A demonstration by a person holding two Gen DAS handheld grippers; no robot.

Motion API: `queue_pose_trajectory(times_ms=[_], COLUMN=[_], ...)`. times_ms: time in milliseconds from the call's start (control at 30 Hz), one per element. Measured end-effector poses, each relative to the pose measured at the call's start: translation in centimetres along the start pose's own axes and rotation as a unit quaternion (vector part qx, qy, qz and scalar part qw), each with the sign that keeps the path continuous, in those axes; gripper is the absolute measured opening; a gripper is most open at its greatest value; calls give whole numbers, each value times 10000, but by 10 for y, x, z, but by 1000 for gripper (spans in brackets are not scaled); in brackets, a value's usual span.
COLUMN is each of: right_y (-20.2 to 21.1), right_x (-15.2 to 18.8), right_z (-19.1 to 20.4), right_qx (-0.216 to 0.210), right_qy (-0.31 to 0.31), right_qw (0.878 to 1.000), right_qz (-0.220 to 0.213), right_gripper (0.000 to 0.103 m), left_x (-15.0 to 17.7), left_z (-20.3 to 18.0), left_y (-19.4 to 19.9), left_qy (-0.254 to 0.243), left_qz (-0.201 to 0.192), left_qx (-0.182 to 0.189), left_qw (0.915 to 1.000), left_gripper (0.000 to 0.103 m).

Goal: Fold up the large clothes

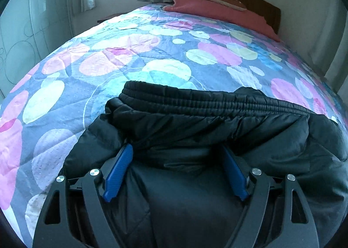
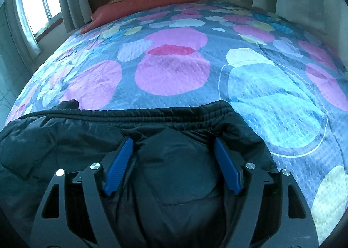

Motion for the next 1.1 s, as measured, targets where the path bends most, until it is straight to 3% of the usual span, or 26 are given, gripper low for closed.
queue_pose_trajectory(times_ms=[233,467,600,700,833,900,967,1100], right_y=[12,80,114,134,147,146,147,147], right_x=[-7,-1,22,48,88,109,118,120], right_z=[1,-32,-66,-89,-99,-98,-95,-82], right_qx=[111,63,156,147,-278,-411,-430,-348], right_qy=[52,-290,-618,-1066,-1691,-1963,-2036,-2001], right_qw=[9998,9995,9980,9941,9846,9781,9769,9781], right_qz=[136,-61,-14,103,343,556,487,450], right_gripper=[76,77,78,78,78,81,84,84], left_x=[-8,-3,21,51,94,110,116,110], left_z=[1,38,69,90,94,83,72,62], left_y=[9,83,134,155,158,152,142,128], left_qy=[-71,1032,1361,1771,2358,2421,2454,2386], left_qz=[231,-34,-404,-456,-73,140,321,240], left_qx=[-114,353,108,84,454,760,1019,950], left_qw=[9996,9940,9898,9831,9707,9672,9635,9662], left_gripper=[80,80,81,83,83,83,84,86])
Point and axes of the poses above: each gripper's, at about its wrist camera, not at the fingertips, and y roughly against the way its jaws point, z to its left, x to its underside, the point moved 5 cm from there along -y, roughly the way its jaws point, and after that the axes turned 6 degrees about -z, right-handed, at the moved point
